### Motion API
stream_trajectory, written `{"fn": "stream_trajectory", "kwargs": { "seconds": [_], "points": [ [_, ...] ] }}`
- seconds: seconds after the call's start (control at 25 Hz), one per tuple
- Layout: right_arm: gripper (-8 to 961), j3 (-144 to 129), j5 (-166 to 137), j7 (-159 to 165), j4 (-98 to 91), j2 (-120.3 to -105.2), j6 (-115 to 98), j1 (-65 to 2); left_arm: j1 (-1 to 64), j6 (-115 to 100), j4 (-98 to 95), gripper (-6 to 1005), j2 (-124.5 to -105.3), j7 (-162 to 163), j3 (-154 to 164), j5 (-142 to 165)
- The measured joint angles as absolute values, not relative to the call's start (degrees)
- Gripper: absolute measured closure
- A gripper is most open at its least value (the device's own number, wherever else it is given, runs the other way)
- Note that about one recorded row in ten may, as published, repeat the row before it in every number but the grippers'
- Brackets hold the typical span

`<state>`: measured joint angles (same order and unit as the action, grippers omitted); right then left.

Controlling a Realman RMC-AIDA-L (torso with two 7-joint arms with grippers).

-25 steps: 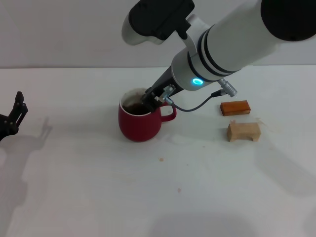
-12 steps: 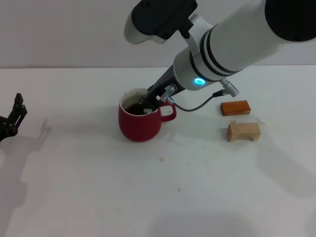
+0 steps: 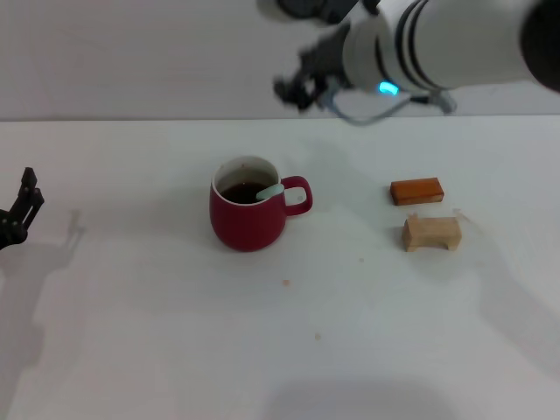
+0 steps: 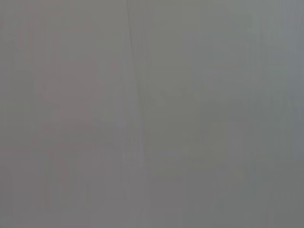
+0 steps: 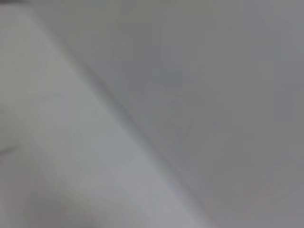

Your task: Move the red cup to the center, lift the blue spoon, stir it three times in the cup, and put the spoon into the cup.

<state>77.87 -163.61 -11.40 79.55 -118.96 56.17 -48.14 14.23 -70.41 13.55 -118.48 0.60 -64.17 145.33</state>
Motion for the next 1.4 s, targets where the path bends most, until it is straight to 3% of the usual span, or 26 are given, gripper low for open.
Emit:
{"fn": "stream_trajectory", "kwargs": {
  "seconds": [0.12, 0.28, 0.56, 0.84, 1.24, 1.4],
  "points": [
    [511, 76.2, -167.4, -10.4, 85.4, -118.85, 42.8, -39.8, 14.1, -70.3, 13.6, 144, -118.48, 0.6, -64.4, 145.2],
    [511, 73.1, -167.4, -16.1, 89.9, -118.92, 14.6, -23.8, 14.0, -70.5, 13.7, 144, -118.47, 0.6, -64.5, 145.1],
    [511, 68.5, -164.0, -21.0, 84.4, -119.52, -28.0, -5.9, 14.0, -70.4, 13.9, 144, -118.41, 0.6, -64.6, 145.2],
    [510, 67.0, -152.2, -21.5, 64.9, -119.39, -54.6, 0.4, 14.4, -70.3, 13.6, 144, -118.39, 0.7, -65.0, 145.2],
    [511, 58.8, -131.4, -20.3, 49.9, -119.14, -72.3, 4.4, 12.7, -70.8, 14.0, 144, -118.52, 0.8, -67.0, 145.1],
    [373, 56.5, -129.4, -16.5, 45.8, -119.18, -75.1, 4.8, 12.3, -71.7, 13.9, 144, -118.54, 2.4, -67.9, 145.1]
  ]
}}
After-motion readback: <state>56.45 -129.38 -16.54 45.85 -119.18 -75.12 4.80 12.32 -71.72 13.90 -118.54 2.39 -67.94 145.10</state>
